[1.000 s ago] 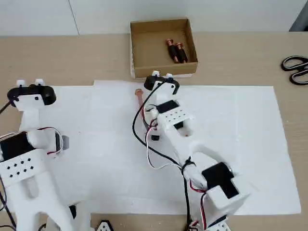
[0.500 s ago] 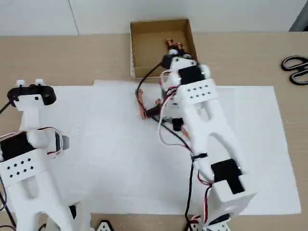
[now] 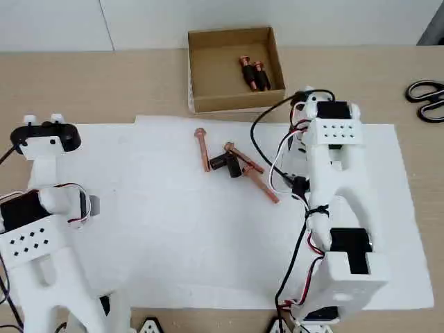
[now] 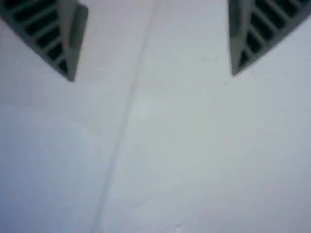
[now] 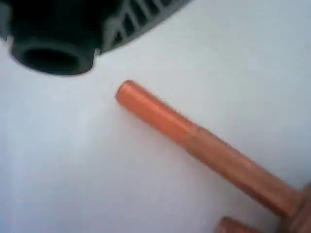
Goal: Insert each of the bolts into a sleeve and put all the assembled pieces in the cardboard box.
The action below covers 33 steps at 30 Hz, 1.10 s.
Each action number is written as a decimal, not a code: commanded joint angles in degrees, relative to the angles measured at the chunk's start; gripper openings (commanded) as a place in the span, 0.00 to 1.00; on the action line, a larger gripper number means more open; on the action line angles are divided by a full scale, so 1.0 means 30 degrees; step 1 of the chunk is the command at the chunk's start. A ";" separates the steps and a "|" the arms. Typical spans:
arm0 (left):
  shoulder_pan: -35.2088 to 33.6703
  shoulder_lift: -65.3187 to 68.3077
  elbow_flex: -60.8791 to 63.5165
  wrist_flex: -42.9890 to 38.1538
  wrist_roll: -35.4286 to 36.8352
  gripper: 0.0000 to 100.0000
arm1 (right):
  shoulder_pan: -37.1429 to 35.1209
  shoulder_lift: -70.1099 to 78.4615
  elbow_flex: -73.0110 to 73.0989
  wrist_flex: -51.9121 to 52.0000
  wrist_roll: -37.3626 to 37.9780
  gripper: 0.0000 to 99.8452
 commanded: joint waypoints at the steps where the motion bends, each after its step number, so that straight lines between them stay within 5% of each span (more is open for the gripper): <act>1: 0.0000 -0.0117 -0.0073 -0.0293 -0.0147 0.20 | 0.0161 -0.0132 0.0996 -0.1304 0.0147 0.00; 6: 0.0000 -0.0117 -0.0073 -0.0293 -0.0147 0.20 | 0.0249 -0.0132 0.1524 -0.1538 0.0147 0.01; 12: 0.0000 -0.0117 -0.0073 -0.0381 -0.0147 0.20 | 0.0190 0.0659 0.1846 -0.1480 0.0117 0.14; 27: 0.0000 -0.0088 -0.0073 -0.0322 -0.0147 0.20 | 0.0249 0.3590 0.1553 -0.1451 0.0088 0.14; 33: 0.0000 -0.0088 -0.0073 -0.0322 -0.0147 0.20 | 0.0249 0.3590 -0.0469 0.1158 0.0088 0.14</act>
